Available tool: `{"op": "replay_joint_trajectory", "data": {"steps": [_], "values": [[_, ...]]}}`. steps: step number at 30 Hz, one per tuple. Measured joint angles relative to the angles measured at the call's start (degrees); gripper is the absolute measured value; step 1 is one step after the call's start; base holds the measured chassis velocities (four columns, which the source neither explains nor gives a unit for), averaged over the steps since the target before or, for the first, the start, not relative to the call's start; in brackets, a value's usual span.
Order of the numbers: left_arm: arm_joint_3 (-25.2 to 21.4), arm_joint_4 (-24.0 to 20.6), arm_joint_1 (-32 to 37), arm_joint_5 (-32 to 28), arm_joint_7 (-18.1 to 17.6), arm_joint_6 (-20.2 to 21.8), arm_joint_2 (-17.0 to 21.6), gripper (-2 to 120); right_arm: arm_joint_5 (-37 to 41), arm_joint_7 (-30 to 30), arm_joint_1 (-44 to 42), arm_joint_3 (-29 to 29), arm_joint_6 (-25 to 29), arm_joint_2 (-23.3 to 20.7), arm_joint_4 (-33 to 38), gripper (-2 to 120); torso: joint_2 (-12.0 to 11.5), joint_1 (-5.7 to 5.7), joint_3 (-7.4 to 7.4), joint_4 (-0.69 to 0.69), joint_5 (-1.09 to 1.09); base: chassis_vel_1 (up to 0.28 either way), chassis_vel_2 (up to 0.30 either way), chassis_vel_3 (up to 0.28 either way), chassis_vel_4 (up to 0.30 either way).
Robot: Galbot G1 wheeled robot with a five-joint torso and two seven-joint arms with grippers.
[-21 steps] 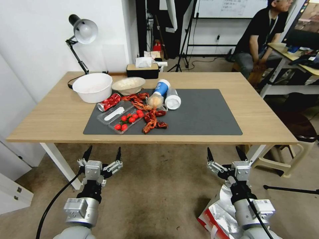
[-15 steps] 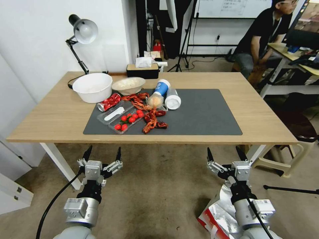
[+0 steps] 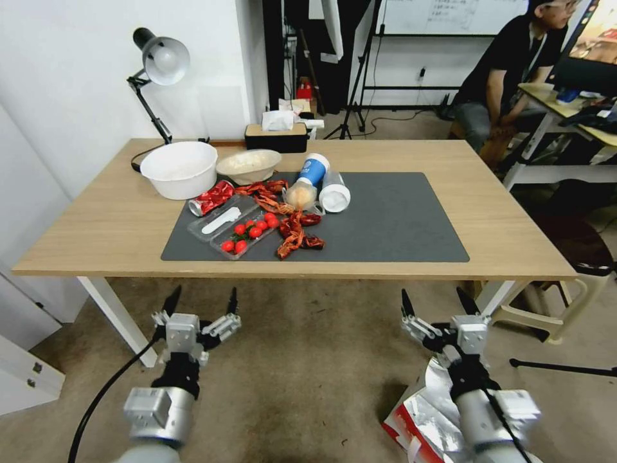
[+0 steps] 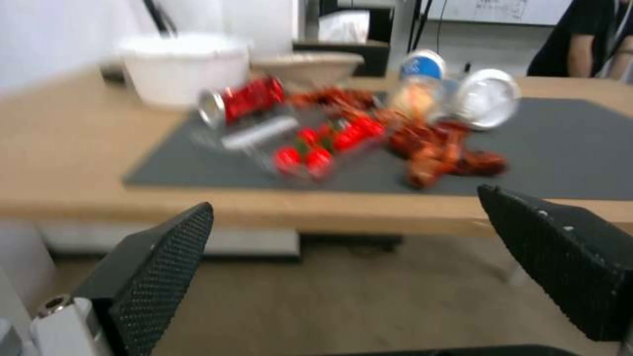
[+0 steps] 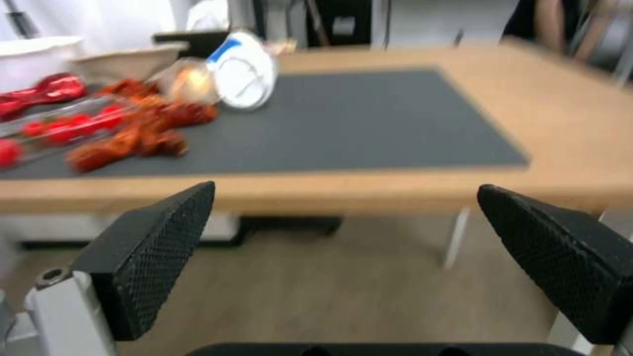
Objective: Pick up the food delivery bag from the floor and place it on the table.
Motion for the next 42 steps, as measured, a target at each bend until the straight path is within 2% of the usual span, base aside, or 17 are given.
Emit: {"op": "replay_joint_trajectory", "data": {"steps": [1, 4, 9, 12, 24, 32, 42], "values": [[1.79, -0.88, 2.31, -0.95, -1.03, 2.01, -0.76, 100, 2.34, -1.04, -2.6, 0.71, -2.1, 0.16, 1.01, 100, 0.01, -0.01, 0.0, 0.0, -0.01, 0.0, 0.0, 0.0, 0.0], [3.61, -0.98, 4.53, -1.93, -1.99, 4.03, -1.49, 100, 3.88, -2.14, -4.95, 1.39, -3.46, 1.05, 1.2, 100, 0.0, 0.0, 0.0, 0.01, 0.01, 0.0, 0.0, 0.0, 0.0], [3.73, -0.99, 4.66, -2.09, -2.29, 4.19, -1.51, 100, 3.74, -2.27, -5.15, 1.43, -3.22, 1.42, 1.21, 100, 0.0, 0.0, 0.0, 0.0, 0.0, 0.0, 0.0, 0.0, 0.0], [3.75, -0.99, 5.03, -4.15, -6.4, 5.27, -0.86, 100, 2.97, -2.32, -5.1, 1.42, -2.58, 1.49, 1.22, 100, -0.01, 0.0, 0.0, 0.01, -0.01, 0.0, 0.0, 0.0, 0.0], [3.72, -1.47, 5.36, -5.07, -8.37, 4.28, -0.78, 100, 2.25, -2.4, -4.73, 1.29, -1.36, 1.27, 1.69, 100, -0.05, -0.01, -0.01, 0.0, -0.01, 0.0, 0.0, 0.0, 0.0], [3.66, -1.39, 5.43, -5.17, -9.3, 3.72, -1.04, 100, 2.25, -2.39, -4.51, 1.34, -0.5, 0.65, 1.58, 100, -1.85, -0.83, -1.0, 0.0, 0.0, 0.0, 0.0, 0.0, 0.0], [2.94, -1.18, 5.51, -3.94, -9.02, 3.05, -1.69, 100, 1.92, -2.51, -4.36, 1.19, 0.24, 0.43, 1.4, 100, -5.23, -2.29, -2.9, 0.0, 0.0, 0.0, 0.0, 0.0, 0.0]]}}
